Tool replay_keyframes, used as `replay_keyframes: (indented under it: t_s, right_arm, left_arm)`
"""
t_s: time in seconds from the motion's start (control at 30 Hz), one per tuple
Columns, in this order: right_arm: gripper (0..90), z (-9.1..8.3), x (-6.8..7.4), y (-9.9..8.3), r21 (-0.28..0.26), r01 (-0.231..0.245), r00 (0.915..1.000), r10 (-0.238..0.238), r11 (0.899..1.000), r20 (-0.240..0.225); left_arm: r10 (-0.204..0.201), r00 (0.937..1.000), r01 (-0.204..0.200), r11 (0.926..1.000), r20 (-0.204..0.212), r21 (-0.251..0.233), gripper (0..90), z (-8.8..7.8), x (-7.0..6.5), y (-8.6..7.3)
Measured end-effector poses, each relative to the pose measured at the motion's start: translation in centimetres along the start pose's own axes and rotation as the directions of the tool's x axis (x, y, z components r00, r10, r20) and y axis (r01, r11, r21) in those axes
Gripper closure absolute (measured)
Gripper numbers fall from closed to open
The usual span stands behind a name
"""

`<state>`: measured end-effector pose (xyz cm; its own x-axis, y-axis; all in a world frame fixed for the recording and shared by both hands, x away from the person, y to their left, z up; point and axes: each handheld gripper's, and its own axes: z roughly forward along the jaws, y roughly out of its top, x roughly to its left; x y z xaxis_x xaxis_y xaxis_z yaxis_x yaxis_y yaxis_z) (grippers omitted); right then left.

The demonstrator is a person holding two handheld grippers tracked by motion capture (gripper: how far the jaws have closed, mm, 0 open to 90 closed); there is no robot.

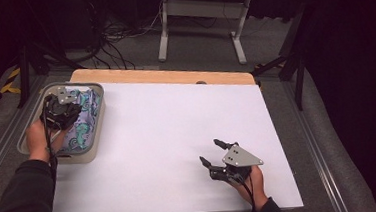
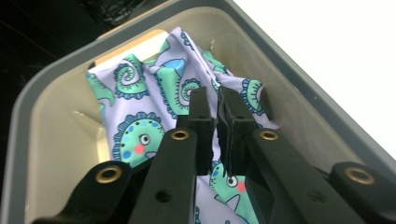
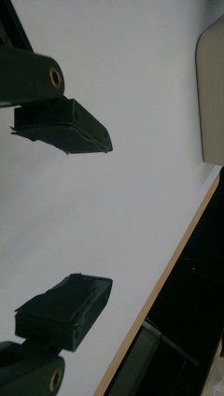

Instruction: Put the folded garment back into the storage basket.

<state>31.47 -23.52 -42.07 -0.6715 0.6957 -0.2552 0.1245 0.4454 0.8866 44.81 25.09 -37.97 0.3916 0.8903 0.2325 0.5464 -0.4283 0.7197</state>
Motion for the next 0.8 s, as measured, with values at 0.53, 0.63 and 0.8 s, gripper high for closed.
replay_keyframes:
  t_s: [0.53,0.63,0.8]
  right_arm:
    - [26.3,0.4,-0.2,-0.5,0.019,-0.009,1.0000,0.009,1.000,0.001]
    - [25.2,0.3,-0.3,-0.7,0.020,-0.016,0.9998,0.015,1.000,0.008]
    - [23.2,0.1,-0.5,-0.7,0.000,-0.039,0.9992,0.039,0.999,0.013]
  left_arm:
    - [-0.001,0.9998,0.004,0.9938,0.021,-0.111,72.2,-1.9,-0.4,-1.0]
    - [-0.001,0.9993,0.006,0.9902,0.037,-0.140,68.3,-2.3,-0.6,-1.1]
    - [0.027,0.9987,-0.019,0.9832,0.043,-0.182,59.2,-2.7,-1.5,-1.2]
